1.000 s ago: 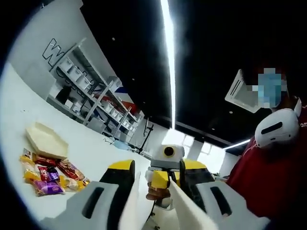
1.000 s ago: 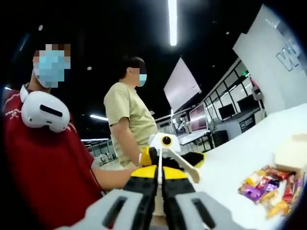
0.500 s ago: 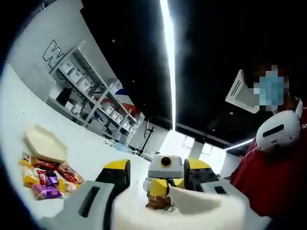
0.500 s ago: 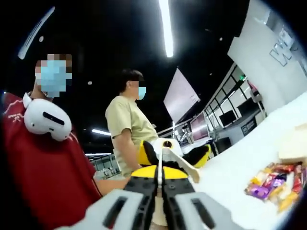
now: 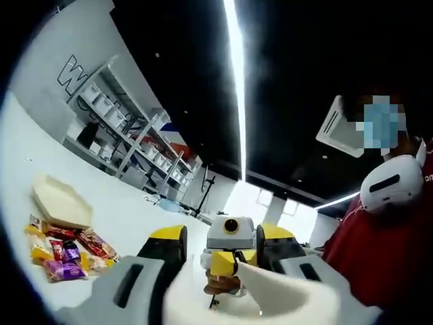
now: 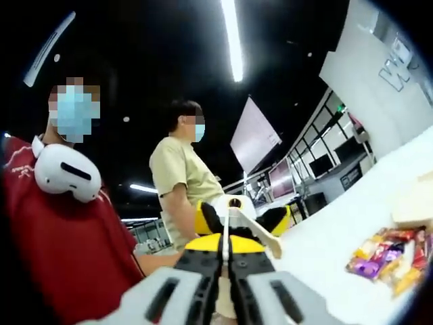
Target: Place the target food into the container with the food tongs after gripping and lifting it, then release it inside without dropping or visibly crushing the food.
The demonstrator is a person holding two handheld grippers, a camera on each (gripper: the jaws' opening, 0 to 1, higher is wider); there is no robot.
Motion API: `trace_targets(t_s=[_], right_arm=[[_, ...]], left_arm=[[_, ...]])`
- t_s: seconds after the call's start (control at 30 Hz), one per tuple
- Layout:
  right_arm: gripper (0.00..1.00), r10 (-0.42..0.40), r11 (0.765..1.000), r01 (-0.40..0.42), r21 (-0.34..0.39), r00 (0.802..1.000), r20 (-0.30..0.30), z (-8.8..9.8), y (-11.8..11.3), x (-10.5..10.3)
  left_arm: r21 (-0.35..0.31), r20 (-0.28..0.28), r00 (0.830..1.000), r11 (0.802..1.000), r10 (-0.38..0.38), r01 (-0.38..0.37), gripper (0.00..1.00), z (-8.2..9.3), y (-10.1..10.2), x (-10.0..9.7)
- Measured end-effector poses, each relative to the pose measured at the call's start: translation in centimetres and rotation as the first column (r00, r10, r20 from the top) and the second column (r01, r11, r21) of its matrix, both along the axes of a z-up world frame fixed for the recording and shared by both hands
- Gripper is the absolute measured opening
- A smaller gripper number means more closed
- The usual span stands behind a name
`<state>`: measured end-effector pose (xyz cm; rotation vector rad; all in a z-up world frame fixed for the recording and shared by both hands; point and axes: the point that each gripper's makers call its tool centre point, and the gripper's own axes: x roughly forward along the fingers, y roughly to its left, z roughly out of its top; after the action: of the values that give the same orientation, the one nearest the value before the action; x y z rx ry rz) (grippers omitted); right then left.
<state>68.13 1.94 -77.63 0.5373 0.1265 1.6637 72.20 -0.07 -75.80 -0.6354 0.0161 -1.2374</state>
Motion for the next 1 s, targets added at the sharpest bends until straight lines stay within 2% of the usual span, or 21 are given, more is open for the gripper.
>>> trace_targets(t_s=[0.3,0.37,0.4,0.43,0.53,0.8,1.0], right_arm=[[0.0,0.01,1.0,-0.01,-0.001,1.0,-0.02,0.05,-0.05,-0.17],[0.0,0.016,1.0,-0.016,-0.005,1.0,-0.027,-0.03,-0.02,-0.27],[0.0,0.019,1.0,-0.02,-0.009,0.999,-0.029,-0.11,0.0,-0.34],[0.0,0.023,1.0,-0.023,-0.013,0.999,-0.031,-0.19,0.03,-0.4],[0.0,0.021,1.0,-0.022,-0.021,0.999,-0.037,-0.36,0.08,-0.26],[0.0,0.014,0.999,-0.015,-0.029,0.999,-0.045,-0.63,0.06,0.35],[0.0,0.008,0.999,-0.007,-0.045,1.0,0.023,-0.54,0.15,0.2]], left_arm=[[0.015,0.011,1.0,1.0,-0.002,0.002,0.38,0.01,0.03,-0.17],[0.024,0.019,1.0,1.0,0.0,0.0,0.35,-0.1,0.04,-0.22],[0.035,0.026,1.0,0.999,0.003,-0.003,0.33,-0.24,0.04,-0.22],[0.059,0.06,0.998,0.998,0.022,-0.025,0.31,-0.43,0.13,-0.04],[0.045,0.023,1.0,0.999,0.008,-0.009,0.31,-0.53,0.13,0.08],[0.03,-0.013,1.0,1.0,0.002,-0.002,0.27,-0.72,0.18,0.41],[0.029,0.005,1.0,1.0,0.011,-0.011,0.28,-0.73,0.31,0.34]])
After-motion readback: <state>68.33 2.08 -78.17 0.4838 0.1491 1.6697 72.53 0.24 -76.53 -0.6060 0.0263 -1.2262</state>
